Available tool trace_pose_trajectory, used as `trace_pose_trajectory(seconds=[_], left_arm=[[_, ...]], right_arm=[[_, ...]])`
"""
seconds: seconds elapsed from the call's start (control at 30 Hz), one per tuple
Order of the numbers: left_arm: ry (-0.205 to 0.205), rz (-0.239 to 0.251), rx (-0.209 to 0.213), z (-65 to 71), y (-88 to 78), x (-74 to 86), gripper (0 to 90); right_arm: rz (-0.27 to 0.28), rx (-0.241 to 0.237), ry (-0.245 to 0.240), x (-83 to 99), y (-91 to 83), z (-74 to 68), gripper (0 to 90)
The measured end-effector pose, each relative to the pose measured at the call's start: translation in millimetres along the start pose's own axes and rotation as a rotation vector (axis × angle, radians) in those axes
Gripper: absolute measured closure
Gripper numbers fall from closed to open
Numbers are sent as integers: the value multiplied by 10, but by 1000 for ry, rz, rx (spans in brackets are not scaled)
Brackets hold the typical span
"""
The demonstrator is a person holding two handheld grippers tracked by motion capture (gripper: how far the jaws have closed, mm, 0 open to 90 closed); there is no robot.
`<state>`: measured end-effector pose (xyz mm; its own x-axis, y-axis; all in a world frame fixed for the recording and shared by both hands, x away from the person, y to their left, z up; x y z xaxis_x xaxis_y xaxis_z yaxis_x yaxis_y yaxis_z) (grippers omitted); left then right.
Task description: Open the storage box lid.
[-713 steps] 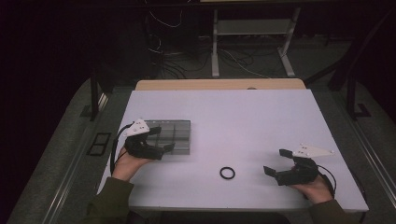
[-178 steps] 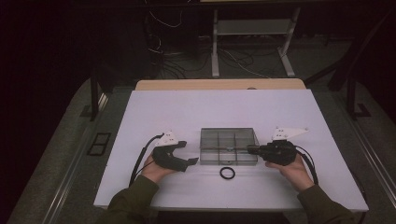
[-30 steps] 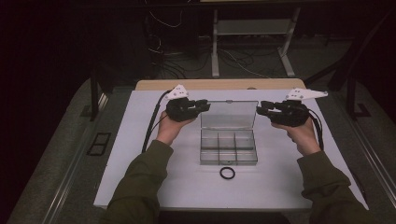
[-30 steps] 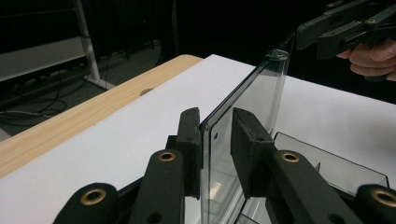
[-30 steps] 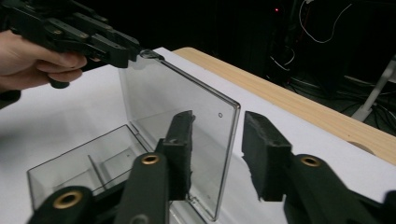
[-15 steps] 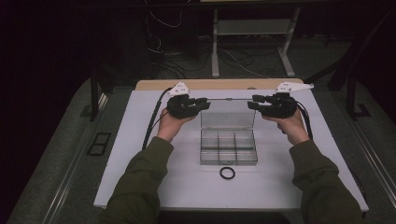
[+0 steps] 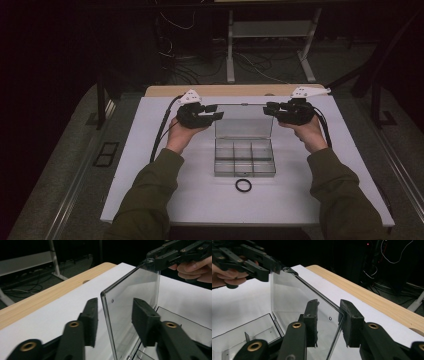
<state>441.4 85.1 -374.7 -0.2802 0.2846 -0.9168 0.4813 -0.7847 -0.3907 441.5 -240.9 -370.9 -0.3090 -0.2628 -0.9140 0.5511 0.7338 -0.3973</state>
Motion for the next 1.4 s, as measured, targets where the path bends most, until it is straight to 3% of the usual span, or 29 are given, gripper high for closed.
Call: trace_pose_trajectory(seconds=[0.17, 0.6, 0.93, 1.4], left_arm=[[-1, -8, -21, 39, -99, 93, 459], [-10, -17, -22, 278, -364, 412, 328], [-4, -66, -19, 505, -517, 744, 227], [-32, -101, -37, 634, -710, 1030, 142]], right_arm=[[-8, 10, -1, -9, 18, 12, 669], [-24, 37, 17, -13, 113, 82, 632], [-22, 43, 25, -11, 169, 117, 609], [-22, 52, 39, 14, 259, 175, 569]])
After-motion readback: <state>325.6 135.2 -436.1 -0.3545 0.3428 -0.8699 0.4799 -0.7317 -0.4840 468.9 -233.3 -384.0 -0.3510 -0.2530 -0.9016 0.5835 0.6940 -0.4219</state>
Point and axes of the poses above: each handheld gripper's, and its own axes: y roughly forward along the jaws, x roughly out of its underside, z roughly to its right, the point moved 2 cm from there along y, roughly forward along the jaws, and after that the axes turned 1 degree about -z, right-handed, at the moved point
